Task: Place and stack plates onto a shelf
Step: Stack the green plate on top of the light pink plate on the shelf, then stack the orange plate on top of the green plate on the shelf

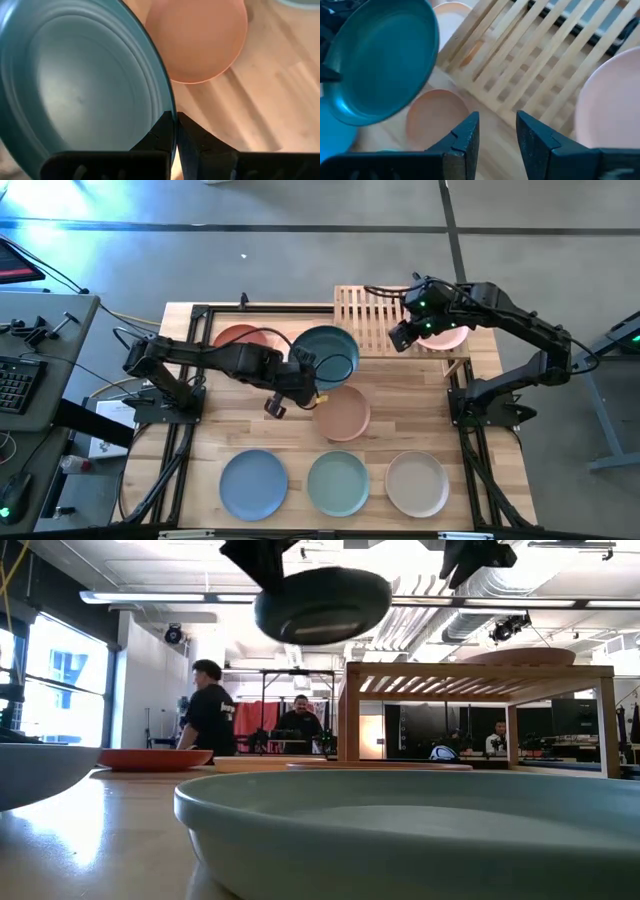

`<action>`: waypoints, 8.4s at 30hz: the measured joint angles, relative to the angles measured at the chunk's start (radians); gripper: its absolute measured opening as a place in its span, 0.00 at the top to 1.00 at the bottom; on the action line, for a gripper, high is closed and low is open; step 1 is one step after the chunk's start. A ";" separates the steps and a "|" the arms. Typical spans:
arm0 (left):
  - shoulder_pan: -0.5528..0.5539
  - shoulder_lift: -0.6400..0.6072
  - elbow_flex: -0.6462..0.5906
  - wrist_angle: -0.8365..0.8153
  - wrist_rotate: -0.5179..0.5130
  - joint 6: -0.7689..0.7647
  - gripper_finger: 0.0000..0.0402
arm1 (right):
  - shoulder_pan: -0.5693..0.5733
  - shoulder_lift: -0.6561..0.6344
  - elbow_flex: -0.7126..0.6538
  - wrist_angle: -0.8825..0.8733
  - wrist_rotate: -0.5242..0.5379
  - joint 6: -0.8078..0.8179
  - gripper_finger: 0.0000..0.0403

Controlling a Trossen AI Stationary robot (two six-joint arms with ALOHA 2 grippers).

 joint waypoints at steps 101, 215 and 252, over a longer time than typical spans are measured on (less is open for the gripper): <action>-0.046 0.006 0.026 -0.055 -0.032 -0.114 0.67 | 0.178 0.122 0.000 -0.071 0.059 0.309 1.00; 0.214 0.006 0.026 -0.055 0.045 -0.377 0.67 | -0.646 -0.508 -0.445 -0.053 0.194 0.273 0.76; 0.425 0.001 -0.399 -0.156 0.087 -0.985 0.67 | -0.574 -0.496 -0.444 0.507 -0.494 -0.138 0.76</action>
